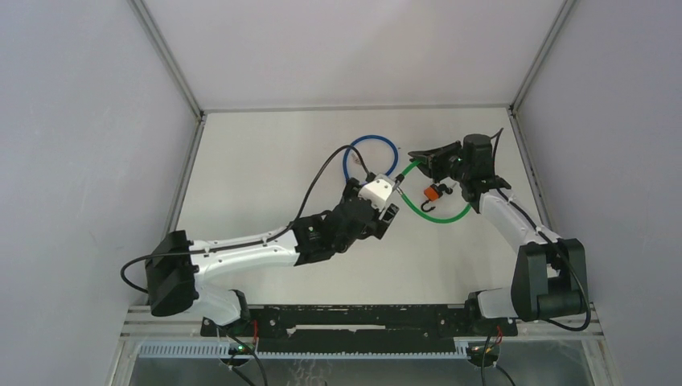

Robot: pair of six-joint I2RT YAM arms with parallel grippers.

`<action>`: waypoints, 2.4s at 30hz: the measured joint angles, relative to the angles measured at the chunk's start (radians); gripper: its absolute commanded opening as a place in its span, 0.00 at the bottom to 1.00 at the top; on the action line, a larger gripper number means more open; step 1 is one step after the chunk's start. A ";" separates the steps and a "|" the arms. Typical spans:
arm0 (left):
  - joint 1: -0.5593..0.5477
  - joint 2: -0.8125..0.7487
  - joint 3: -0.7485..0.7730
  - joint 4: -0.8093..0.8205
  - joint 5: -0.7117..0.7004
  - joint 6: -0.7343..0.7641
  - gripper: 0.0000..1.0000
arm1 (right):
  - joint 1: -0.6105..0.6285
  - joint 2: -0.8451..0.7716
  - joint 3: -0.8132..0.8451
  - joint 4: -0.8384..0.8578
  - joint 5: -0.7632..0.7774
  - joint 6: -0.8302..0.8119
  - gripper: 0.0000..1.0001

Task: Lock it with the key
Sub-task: Lock the lock.

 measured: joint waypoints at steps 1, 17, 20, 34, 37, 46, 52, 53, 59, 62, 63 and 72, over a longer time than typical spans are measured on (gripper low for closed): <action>0.005 0.008 0.010 0.007 0.014 0.002 0.81 | 0.002 0.002 0.000 0.000 0.000 0.000 0.00; 0.071 0.113 0.074 0.032 0.083 0.043 0.60 | 0.009 0.026 0.000 0.017 -0.008 0.003 0.00; 0.087 0.120 0.075 0.032 0.101 0.046 0.53 | 0.009 0.026 0.000 0.018 -0.008 0.003 0.00; 0.107 0.134 0.075 0.056 0.130 0.062 0.48 | 0.002 0.026 0.000 0.026 -0.019 0.016 0.00; 0.107 0.134 0.075 0.062 0.140 0.071 0.37 | 0.002 0.026 0.000 0.030 -0.027 0.018 0.00; 0.107 0.134 0.075 0.074 0.164 0.097 0.18 | -0.005 0.026 0.000 0.043 -0.042 0.017 0.00; 0.107 0.134 0.075 0.074 0.177 0.102 0.24 | -0.005 0.026 0.000 0.045 -0.055 0.017 0.00; 0.107 0.134 0.075 0.074 0.180 0.103 0.14 | -0.005 0.026 0.000 0.045 -0.057 0.017 0.00; 0.105 0.134 0.075 0.072 0.205 0.111 0.00 | -0.010 0.026 0.000 0.063 -0.059 0.018 0.00; 0.093 0.135 0.075 0.071 0.225 0.115 0.00 | -0.010 0.026 0.000 0.071 -0.060 0.017 0.00; 0.087 0.135 0.075 0.071 0.222 0.116 0.00 | -0.011 0.026 0.000 0.068 -0.061 0.016 0.00; 0.033 0.116 0.030 0.096 0.124 0.081 0.00 | -0.008 0.026 0.000 0.022 -0.076 0.008 0.00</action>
